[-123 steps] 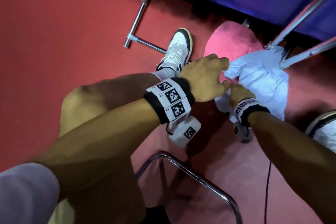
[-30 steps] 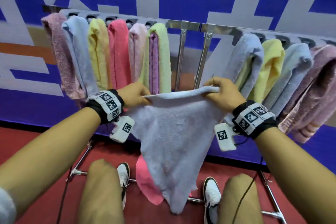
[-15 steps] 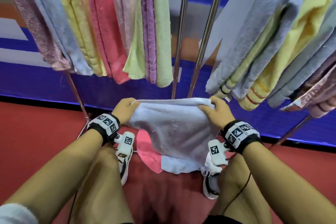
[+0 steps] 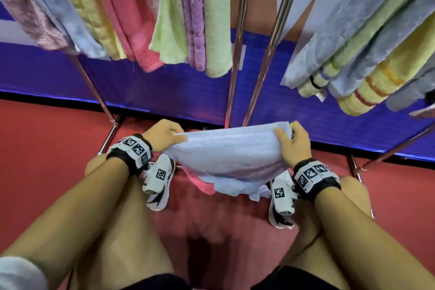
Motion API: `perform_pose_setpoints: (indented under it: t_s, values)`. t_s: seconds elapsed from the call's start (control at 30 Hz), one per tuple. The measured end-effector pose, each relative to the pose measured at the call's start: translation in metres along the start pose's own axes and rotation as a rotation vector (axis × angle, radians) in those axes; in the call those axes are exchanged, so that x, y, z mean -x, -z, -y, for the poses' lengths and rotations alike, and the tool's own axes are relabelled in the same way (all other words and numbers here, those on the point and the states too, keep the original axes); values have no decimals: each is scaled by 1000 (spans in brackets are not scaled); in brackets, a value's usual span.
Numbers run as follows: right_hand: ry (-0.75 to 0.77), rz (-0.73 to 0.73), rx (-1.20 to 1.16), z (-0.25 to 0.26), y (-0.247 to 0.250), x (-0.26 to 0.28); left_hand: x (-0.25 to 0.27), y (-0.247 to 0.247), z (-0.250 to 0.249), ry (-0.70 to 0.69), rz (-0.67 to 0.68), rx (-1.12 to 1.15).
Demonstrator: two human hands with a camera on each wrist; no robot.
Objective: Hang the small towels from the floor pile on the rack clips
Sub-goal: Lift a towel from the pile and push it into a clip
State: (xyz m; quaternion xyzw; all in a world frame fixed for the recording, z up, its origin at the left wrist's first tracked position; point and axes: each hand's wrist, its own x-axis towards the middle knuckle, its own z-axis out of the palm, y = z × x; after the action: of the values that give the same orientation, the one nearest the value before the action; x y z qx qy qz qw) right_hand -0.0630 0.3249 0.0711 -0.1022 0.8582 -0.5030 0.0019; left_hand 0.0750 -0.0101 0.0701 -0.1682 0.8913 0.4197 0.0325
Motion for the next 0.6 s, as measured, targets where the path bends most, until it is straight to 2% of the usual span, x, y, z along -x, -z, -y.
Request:
perform_pose_setpoints:
  t_s: [0.1,0.17,0.27,0.33,0.43,0.6]
  values:
    - [-36,-65,-44,-2,-1,-5,-5,-3,9,11,-69,13]
    - [-46,-72,-42,-4,-2,-8,-12,-4,14,38,-245,73]
    - [-42,-121,-101,2,-2,-9,-18,-6,1,64,-543,286]
    - [-62,-183,-175,13,-4,-10,-13,-15,-21,73,-627,459]
    - [-111,-158,-268,23,-22,-2,-6,-45,-40,169,-580,643]
    - [-96,25,-104,3,-59,35,8,-93,-46,228,-219,905]
